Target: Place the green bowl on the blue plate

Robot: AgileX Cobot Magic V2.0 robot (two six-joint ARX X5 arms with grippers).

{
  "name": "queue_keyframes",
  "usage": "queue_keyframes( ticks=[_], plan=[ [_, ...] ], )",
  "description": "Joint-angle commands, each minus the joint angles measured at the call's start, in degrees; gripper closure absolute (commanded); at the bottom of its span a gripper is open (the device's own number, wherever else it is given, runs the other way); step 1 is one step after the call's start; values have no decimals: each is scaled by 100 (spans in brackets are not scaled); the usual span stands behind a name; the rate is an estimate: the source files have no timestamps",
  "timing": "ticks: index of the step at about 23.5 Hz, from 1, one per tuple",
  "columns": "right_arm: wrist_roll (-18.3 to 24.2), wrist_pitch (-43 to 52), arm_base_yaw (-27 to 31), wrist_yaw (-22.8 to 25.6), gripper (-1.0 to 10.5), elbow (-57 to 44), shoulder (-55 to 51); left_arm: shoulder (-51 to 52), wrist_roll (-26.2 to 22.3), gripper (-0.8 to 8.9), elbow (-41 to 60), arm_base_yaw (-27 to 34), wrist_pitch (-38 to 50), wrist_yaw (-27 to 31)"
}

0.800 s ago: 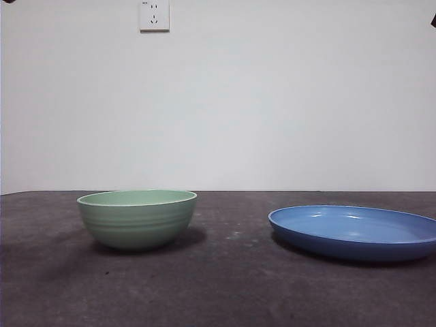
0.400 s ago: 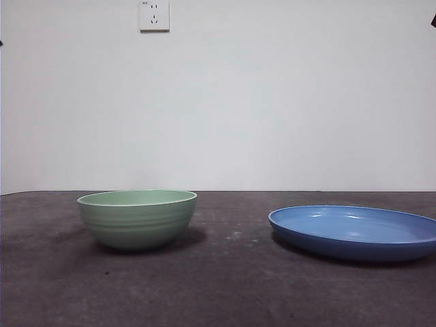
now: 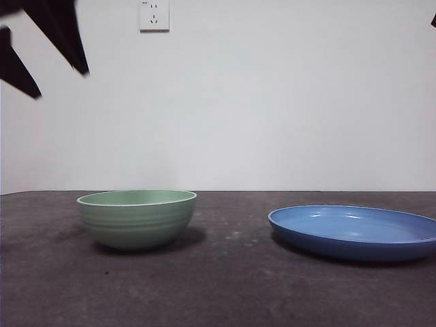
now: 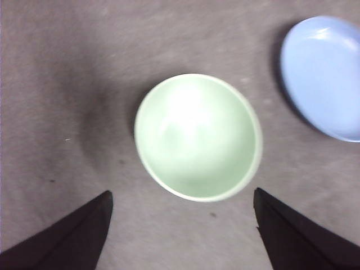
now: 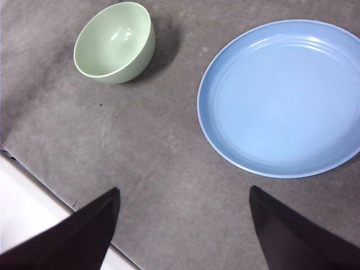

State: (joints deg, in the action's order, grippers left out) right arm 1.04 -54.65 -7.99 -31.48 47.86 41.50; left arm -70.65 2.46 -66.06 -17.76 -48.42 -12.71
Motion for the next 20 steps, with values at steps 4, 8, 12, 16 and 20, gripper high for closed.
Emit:
queue_keyframes(
  ticks=[4,8,12,16,20],
  plan=[
    [-61,22,-20,-2,578,98,35,-1237,2,411,-299,-212,417,619],
    [-59,24,-20,0,578,98,35,-1971,0,411,-299,-229,756,785],
    [-59,44,-20,-2,578,98,35,-2485,-7,413,-299,-232,997,789],
    [-59,52,-20,-2,578,98,35,-2846,-4,413,-299,-251,1117,946],
    [-59,63,-20,-2,578,98,35,-2944,-2,469,-299,-251,1121,949]
  ],
)
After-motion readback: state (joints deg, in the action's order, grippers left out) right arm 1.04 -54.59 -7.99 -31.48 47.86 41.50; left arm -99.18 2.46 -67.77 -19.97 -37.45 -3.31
